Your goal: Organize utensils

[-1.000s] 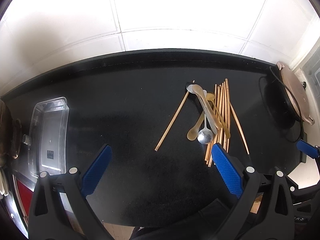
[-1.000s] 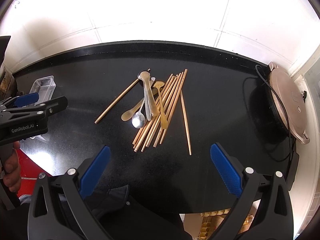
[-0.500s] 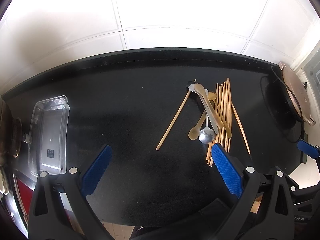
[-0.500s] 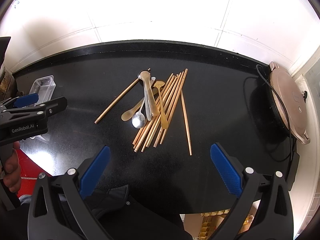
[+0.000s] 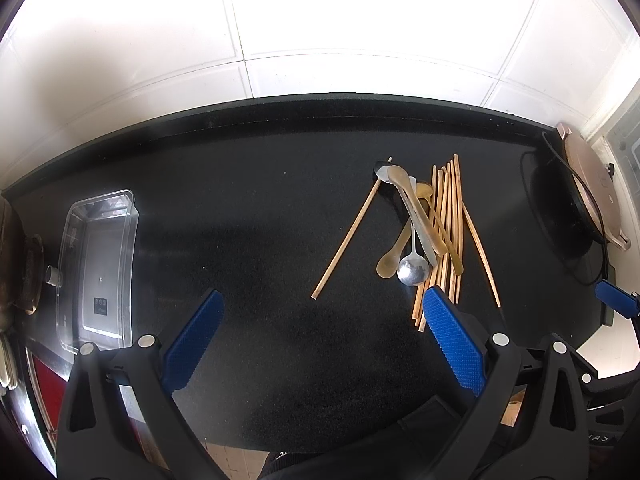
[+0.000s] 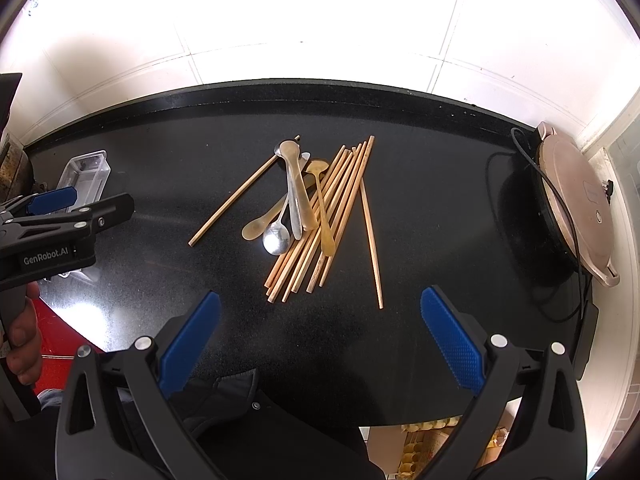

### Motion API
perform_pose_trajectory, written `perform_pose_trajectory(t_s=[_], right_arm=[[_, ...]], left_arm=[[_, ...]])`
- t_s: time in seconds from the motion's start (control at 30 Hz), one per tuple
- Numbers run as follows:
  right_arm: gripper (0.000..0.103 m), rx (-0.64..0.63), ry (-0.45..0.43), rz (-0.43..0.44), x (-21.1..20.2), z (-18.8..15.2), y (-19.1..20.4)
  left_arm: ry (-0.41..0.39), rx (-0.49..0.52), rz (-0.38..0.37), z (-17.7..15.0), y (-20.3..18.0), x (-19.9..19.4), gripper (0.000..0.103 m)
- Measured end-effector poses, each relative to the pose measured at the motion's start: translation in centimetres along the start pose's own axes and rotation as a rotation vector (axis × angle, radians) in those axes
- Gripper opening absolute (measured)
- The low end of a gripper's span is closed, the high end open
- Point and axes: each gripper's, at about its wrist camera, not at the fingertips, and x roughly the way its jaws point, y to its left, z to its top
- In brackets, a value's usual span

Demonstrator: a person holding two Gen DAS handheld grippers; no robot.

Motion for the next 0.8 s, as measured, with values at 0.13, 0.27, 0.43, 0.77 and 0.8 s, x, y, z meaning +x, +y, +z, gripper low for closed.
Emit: perform_pose_trajectory(t_s=[0.13, 0.27, 0.43, 0.77, 0.8], right_arm=[[0.097, 0.004, 0.003, 0.000, 0.1, -0.3, 0.0], [0.097, 0.006, 0.006, 0.000, 0.2, -0.4, -0.1], [0.097, 0.009, 0.010, 0.001, 0.3, -0.6, -0.1], [0.097, 0.027, -0.009, 0.087, 1.6, 0.1, -1.8], [0.097, 0.025, -0.017, 0.094, 1.7, 0.2, -1.9]], left_arm=[[0.002, 0.002, 0.000, -0.2, -0.1, 0.0, 0.097], [0.005, 0.003, -0.001, -0.3, -0.2, 0.2, 0.097], [0.009, 0.003, -0.003, -0.3, -0.4, 0.4, 0.097], [0.014, 0.039, 0.006, 0.4, -0.5, 1.9, 0.097], [0.014, 0.047, 0.007, 0.5, -0.5, 2.4, 0.097]])
